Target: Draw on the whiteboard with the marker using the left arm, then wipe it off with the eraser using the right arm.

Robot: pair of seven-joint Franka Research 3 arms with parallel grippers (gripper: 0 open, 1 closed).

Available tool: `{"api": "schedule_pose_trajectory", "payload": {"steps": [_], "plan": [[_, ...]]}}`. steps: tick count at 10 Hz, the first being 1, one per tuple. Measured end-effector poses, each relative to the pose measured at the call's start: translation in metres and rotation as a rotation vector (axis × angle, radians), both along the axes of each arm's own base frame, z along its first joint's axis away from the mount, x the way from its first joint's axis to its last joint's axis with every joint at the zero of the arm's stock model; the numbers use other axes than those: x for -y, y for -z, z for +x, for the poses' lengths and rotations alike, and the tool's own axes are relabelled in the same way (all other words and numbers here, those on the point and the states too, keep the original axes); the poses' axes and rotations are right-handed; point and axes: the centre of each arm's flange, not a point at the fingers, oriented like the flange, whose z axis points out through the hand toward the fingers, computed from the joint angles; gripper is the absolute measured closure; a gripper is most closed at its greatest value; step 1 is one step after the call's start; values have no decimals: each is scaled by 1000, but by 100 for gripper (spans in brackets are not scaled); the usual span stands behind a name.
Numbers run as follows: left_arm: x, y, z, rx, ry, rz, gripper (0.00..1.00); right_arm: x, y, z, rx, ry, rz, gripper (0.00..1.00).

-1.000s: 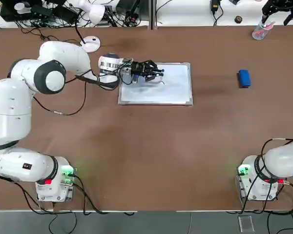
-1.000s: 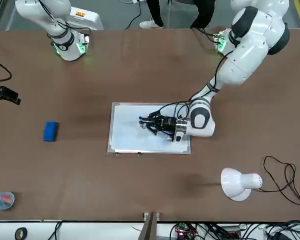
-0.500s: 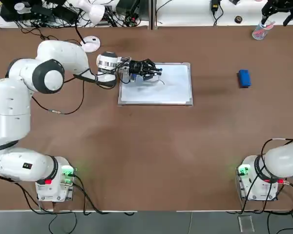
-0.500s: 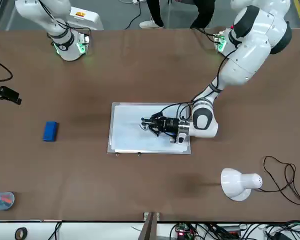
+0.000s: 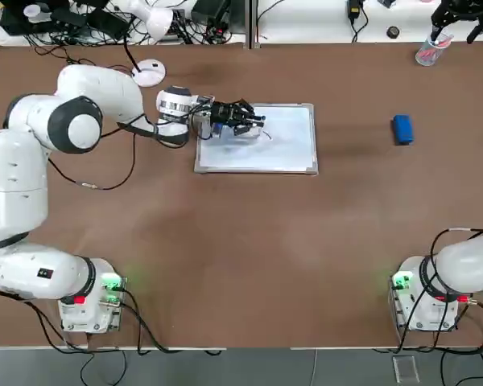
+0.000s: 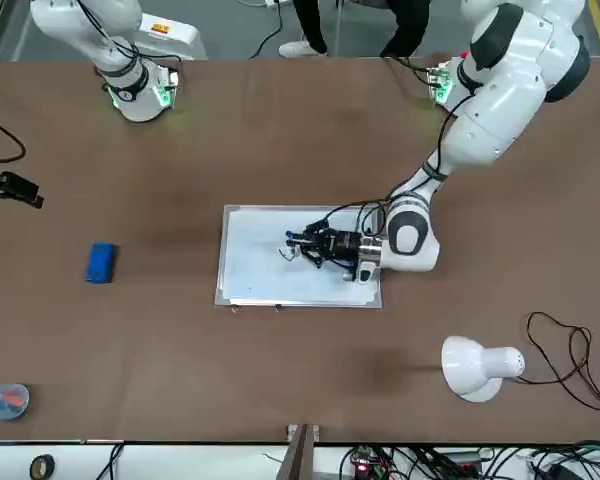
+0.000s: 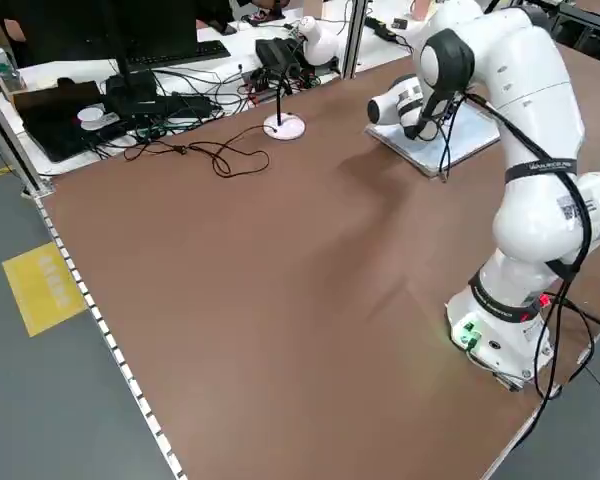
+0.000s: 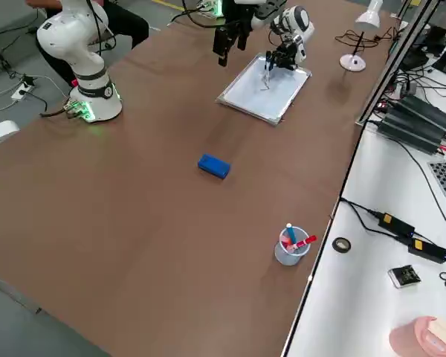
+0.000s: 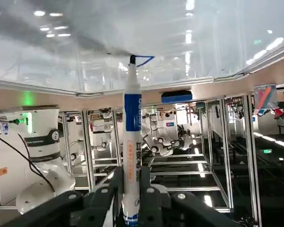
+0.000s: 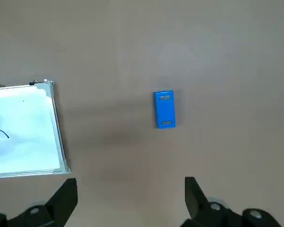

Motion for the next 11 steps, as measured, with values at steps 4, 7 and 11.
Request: {"api": "schedule_pose_trajectory", "payload": {"steps": [4, 7, 11], "plan": [[-12, -4, 4, 9, 23, 27, 82, 0, 0, 0, 0, 0, 0, 0], [-17, -8, 11, 33, 39, 43, 82, 0, 0, 0, -2, 0, 0, 0], [-27, -16, 31, 19, 34, 89, 82, 0, 1, -1, -8, -1, 0, 0]]}}
